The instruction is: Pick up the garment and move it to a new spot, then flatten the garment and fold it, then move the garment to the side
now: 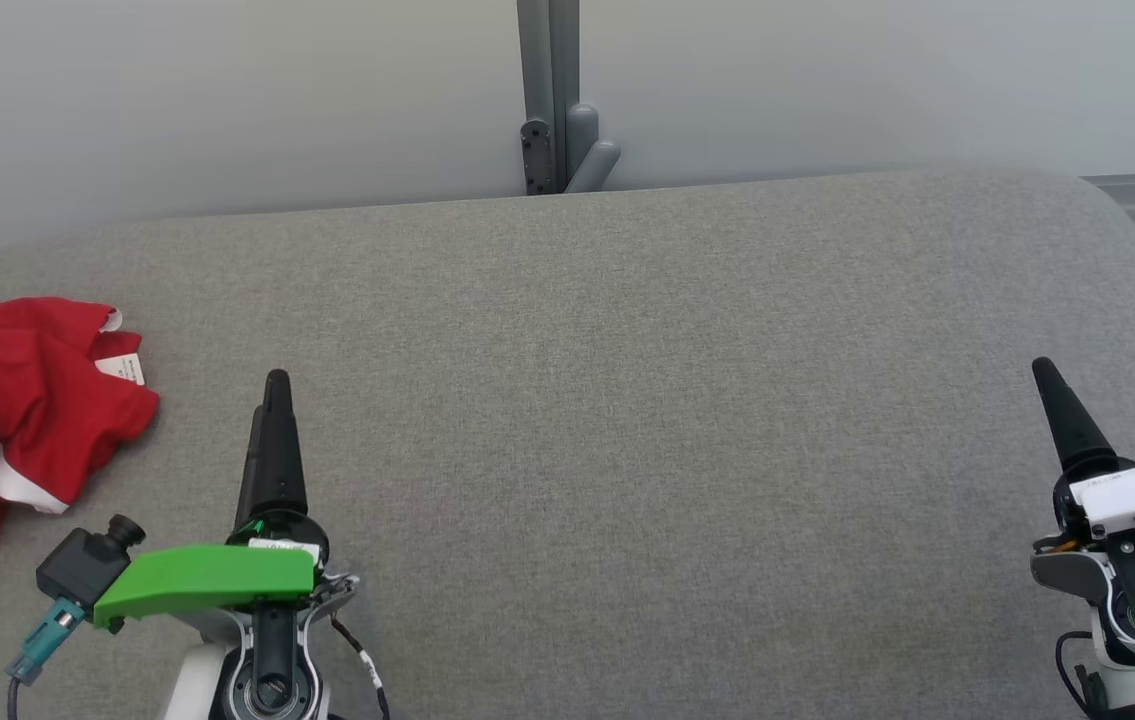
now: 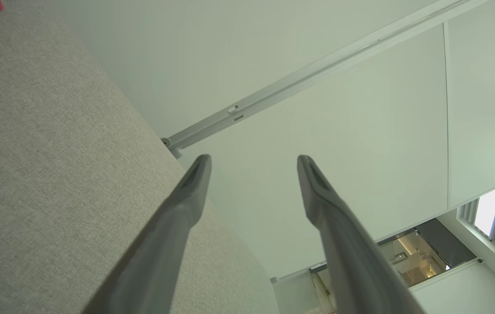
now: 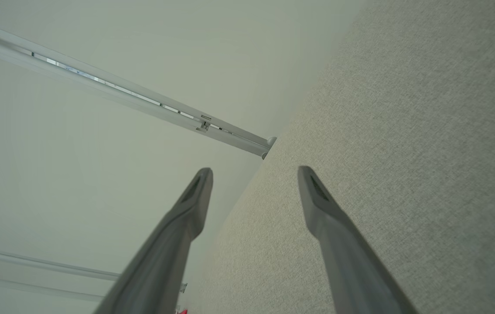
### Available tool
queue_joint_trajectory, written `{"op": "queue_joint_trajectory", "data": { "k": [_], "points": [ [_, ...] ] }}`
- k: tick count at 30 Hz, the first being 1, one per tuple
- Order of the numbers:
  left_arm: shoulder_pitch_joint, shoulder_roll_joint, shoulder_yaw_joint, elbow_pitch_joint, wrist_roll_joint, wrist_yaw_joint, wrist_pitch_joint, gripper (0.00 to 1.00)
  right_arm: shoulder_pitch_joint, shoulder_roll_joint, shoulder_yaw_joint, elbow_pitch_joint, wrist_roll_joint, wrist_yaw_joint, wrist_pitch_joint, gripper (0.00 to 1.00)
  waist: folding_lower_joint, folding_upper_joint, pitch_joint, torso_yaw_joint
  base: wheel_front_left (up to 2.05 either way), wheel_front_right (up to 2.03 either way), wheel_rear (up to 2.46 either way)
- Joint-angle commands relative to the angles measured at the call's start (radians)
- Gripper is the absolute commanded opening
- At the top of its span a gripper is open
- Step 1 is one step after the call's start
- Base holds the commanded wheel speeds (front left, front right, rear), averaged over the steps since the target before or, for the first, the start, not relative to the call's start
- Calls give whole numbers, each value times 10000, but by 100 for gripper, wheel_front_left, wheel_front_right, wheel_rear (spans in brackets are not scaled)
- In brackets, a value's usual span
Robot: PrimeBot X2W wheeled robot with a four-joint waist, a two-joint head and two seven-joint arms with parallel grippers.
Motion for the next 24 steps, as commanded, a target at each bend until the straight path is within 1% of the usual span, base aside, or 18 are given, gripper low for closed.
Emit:
{"op": "queue_joint_trajectory", "data": {
  "k": [1, 6, 7, 11, 19, 24],
  "points": [
    [-384, 97, 42, -223, 339, -9, -34, 100, -284, -167, 80, -265, -306, 3, -105, 100, -1, 0, 0, 1, 0, 0, 0],
    [-413, 190, 6, -478, 1528, -10, -63, 100, -239, -279, 419, -659, -1587, 3, -450, 100, -1, 0, -2, 4, 0, 0, 0],
    [-409, 241, -16, -553, 2015, -11, -74, 100, -205, -345, 562, -785, -2086, 3, -584, 100, -1, 0, -3, 3, 0, 0, 0],
    [-401, 330, -60, -679, 3003, 32, -92, 100, -102, -505, 888, -953, -3051, 4, -842, 100, -1, 0, -6, 13, 0, 0, 0],
    [-304, 489, -182, -728, 4637, 193, -128, 100, 117, -533, 1296, -1093, -4341, 4, -1333, 100, -1, 0, -30, 15, 0, 0, 0],
    [-191, 532, -217, -636, 5266, 275, -150, 100, 212, -548, 1545, -1167, -4898, 4, -1559, 100, -1, 0, -46, 6, 0, 0, 0]
  ]
}}
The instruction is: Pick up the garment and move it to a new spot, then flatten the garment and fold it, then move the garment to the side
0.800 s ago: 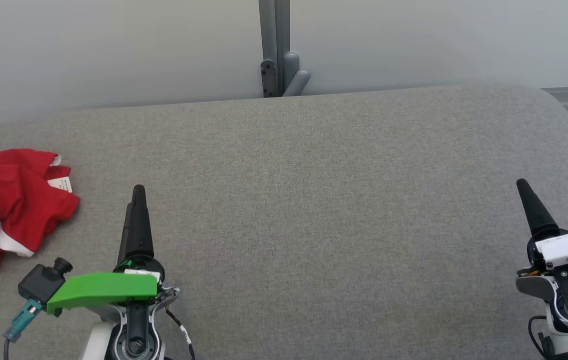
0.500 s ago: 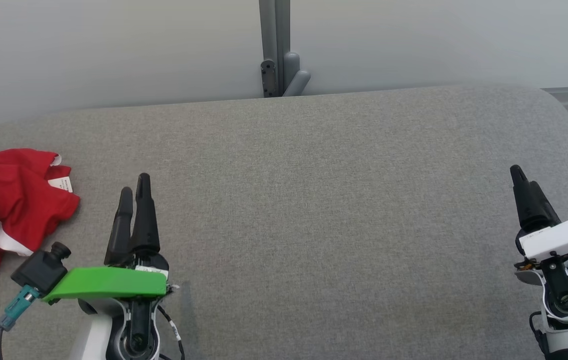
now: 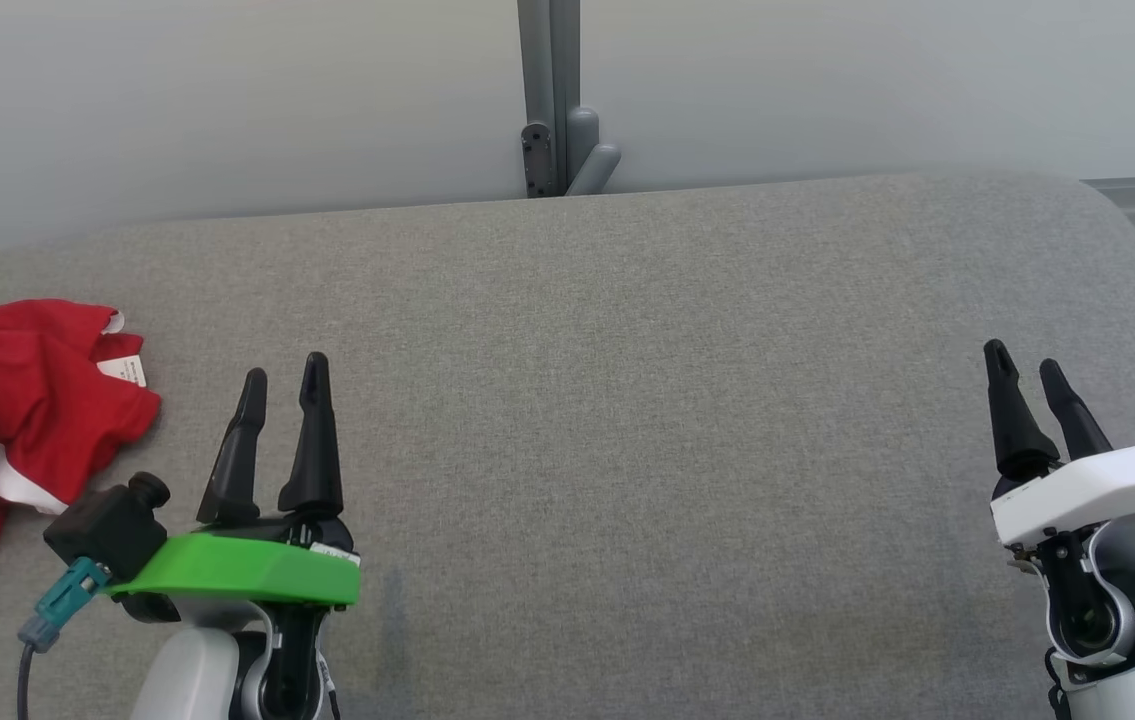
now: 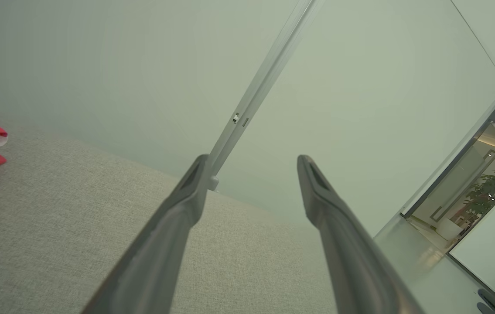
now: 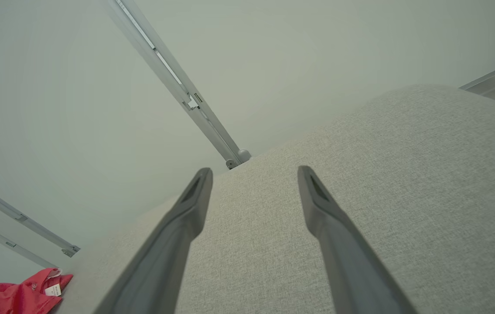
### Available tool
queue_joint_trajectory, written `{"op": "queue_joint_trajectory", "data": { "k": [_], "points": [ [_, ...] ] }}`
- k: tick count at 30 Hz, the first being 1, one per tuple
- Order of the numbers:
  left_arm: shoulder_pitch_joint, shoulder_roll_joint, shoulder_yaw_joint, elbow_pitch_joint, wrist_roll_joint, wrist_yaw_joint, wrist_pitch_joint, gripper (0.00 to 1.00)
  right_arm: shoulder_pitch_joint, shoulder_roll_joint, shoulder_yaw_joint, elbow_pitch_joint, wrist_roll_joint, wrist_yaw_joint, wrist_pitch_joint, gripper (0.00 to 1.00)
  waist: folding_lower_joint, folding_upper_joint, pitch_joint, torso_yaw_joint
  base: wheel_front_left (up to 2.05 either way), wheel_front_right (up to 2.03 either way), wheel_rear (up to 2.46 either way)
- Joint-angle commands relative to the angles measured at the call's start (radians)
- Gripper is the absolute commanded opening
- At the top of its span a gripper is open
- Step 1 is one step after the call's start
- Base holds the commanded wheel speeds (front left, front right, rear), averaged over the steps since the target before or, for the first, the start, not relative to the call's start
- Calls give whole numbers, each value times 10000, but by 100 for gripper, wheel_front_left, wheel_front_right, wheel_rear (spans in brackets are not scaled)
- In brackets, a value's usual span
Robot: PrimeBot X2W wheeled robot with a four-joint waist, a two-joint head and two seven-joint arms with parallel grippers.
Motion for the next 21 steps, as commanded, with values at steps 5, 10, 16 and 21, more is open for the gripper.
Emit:
{"op": "queue_joint_trajectory", "data": {
  "k": [5, 10, 16, 21],
  "points": [
    [-11, 128, 18, -7, 880, 156, -73, 100, 33, -107, 285, -202, -824, 4, -339, 100, -1, 0, -22, 2, 0, 0, 0],
    [22, 212, 5, 131, 1548, 249, -91, 100, 122, -73, 476, -170, -1520, 4, -599, 100, -1, 0, -31, 6, 0, 0, 0],
    [76, 264, -43, 272, 2392, 364, -110, 100, 206, 10, 594, -28, -2368, 4, -948, 100, -1, 0, -37, 12, 0, 0, 0],
    [106, 311, -78, 429, 2952, 445, -122, 100, 257, 75, 695, 22, -2905, 4, -1184, 100, -1, 0, -49, 4, 0, 0, 0]
  ]
}}
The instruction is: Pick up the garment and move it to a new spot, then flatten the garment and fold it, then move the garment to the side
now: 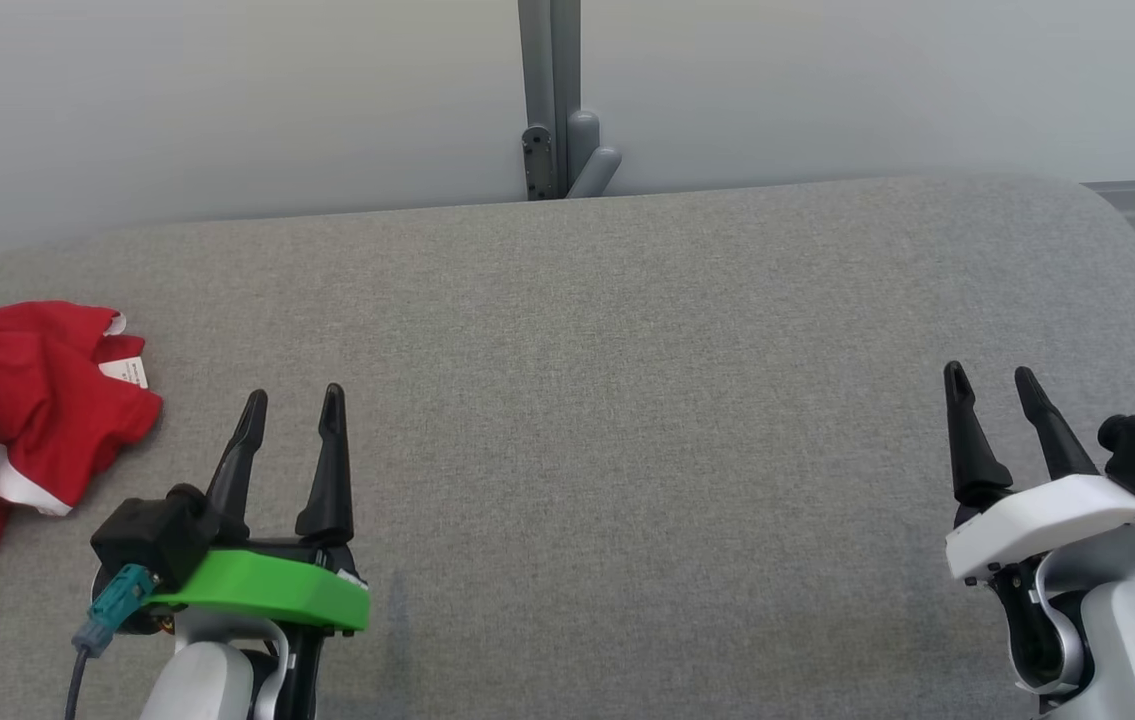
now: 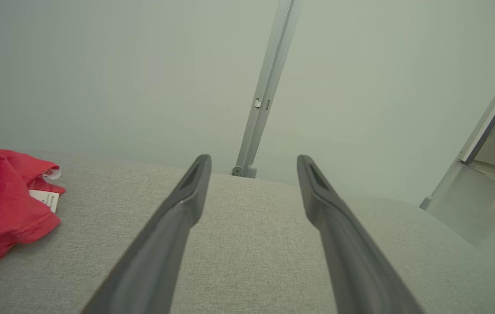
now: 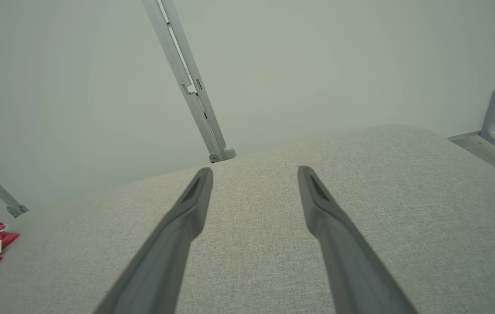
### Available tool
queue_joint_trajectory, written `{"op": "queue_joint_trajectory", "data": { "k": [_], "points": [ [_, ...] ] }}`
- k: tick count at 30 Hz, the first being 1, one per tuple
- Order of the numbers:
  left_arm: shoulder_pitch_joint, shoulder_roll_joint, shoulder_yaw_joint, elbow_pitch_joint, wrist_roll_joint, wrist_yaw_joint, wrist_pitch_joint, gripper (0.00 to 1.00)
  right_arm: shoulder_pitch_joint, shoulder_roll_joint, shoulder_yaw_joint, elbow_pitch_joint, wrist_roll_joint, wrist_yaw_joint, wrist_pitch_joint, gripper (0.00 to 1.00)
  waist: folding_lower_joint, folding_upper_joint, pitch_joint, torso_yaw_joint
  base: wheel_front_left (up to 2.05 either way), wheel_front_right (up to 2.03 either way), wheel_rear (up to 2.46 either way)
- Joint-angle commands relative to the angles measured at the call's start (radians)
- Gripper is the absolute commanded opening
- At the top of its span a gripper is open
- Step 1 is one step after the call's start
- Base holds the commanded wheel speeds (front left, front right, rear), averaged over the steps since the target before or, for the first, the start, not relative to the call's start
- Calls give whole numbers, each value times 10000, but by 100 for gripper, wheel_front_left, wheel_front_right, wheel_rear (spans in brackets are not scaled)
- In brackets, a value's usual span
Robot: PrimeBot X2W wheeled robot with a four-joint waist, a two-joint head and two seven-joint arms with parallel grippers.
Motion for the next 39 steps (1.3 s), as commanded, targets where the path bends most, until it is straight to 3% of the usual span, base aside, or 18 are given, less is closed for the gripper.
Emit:
{"op": "queue_joint_trajectory", "data": {
  "k": [1, 17, 39],
  "points": [
    [-2, 100, 20, -18, 342, 78, -20, 100, -8, -46, 88, -67, -345, 2, -169, 100, -1, 0, -9, -4, 0, 0, 0],
    [66, 182, 8, 231, 1739, 253, 114, 100, 160, 143, 259, 144, -1492, 3, -848, 100, -1, 0, -54, 22, 0, 0, 0],
    [91, 127, 235, 420, 2607, 271, 218, 100, 193, 242, 536, 534, -2139, 3, -1607, 100, -1, 0, -27, 36, 0, 0, 0]
  ]
}}
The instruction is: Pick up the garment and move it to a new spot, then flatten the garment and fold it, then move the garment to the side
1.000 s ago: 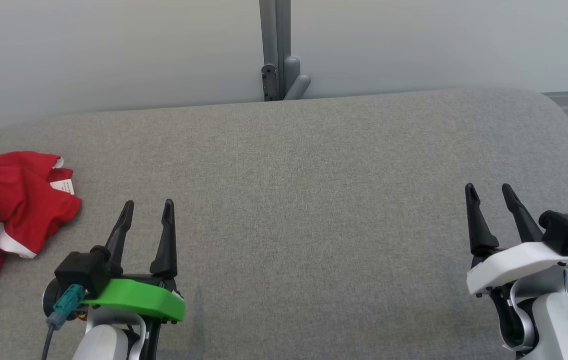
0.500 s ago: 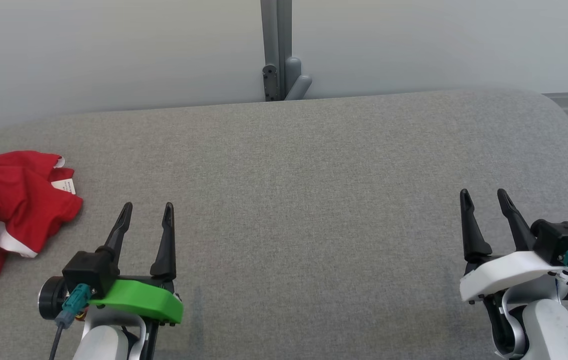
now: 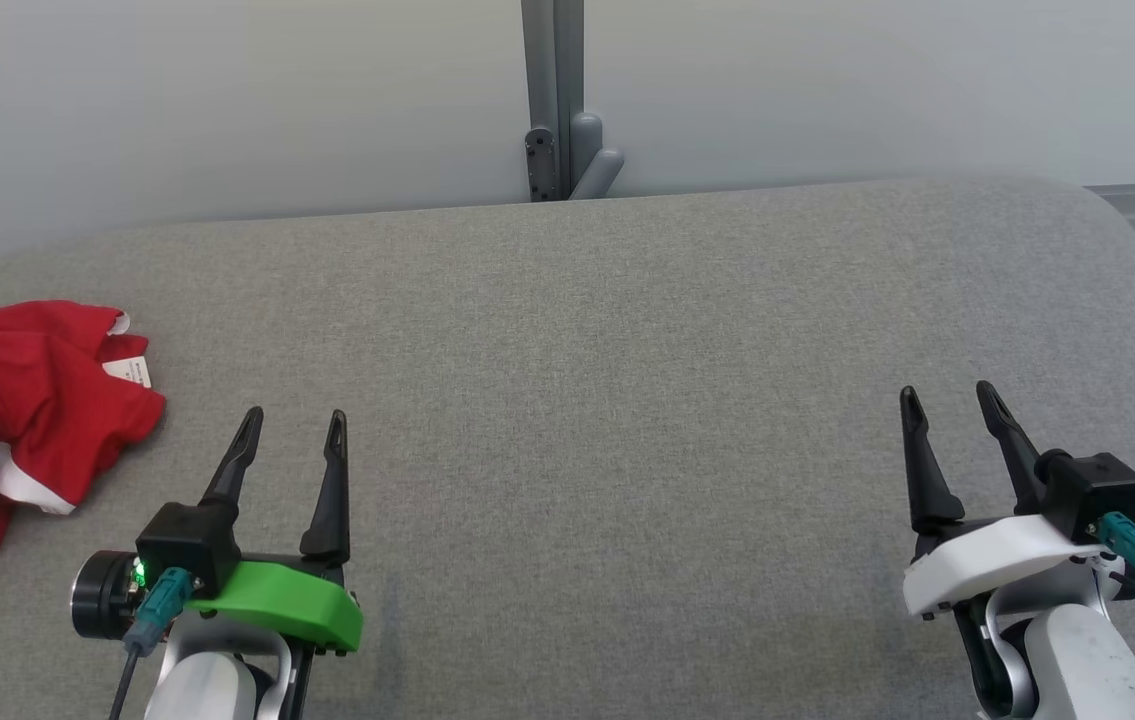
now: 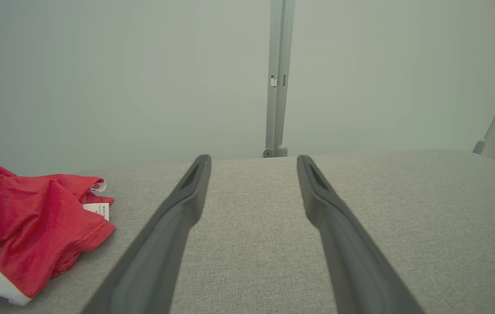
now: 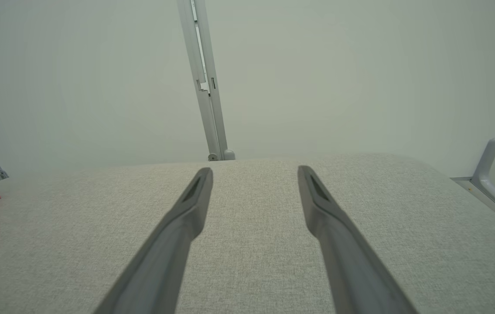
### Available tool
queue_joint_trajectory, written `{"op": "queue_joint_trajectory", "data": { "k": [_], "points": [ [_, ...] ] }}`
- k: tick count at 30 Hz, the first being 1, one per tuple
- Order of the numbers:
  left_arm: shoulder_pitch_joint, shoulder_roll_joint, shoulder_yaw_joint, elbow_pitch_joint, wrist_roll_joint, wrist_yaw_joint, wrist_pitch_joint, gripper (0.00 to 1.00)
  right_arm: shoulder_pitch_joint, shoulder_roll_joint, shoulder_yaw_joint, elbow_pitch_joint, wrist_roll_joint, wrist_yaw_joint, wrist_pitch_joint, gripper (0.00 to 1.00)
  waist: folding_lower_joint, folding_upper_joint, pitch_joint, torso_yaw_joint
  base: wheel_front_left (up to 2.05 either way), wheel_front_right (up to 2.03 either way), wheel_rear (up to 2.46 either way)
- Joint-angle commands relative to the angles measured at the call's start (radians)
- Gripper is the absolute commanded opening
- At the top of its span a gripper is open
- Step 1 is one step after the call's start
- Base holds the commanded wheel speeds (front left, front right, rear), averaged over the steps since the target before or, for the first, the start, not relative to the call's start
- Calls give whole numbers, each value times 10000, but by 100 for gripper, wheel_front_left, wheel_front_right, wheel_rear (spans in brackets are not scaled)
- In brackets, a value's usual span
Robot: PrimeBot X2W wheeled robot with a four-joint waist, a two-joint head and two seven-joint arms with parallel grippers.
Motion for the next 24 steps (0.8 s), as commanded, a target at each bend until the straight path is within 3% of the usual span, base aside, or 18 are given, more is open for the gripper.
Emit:
{"op": "queue_joint_trajectory", "data": {
  "k": [1, 15, 24],
  "points": [
    [8, 32, 42, 11, 190, 34, 5, 100, 17, -60, 48, -34, -189, 3, -117, 100, -1, 0, 1, -1, 0, 0, 0],
    [38, 51, 88, 35, 725, 72, 134, 100, 126, 65, 130, 27, -534, 2, -558, 100, -1, 0, 32, -17, 0, 0, 0],
    [34, 66, 15, 99, 519, 80, 185, 100, 97, 102, -28, 272, -331, 2, -543, 100, -1, 0, 40, -16, 0, 0, 0]
  ]
}}
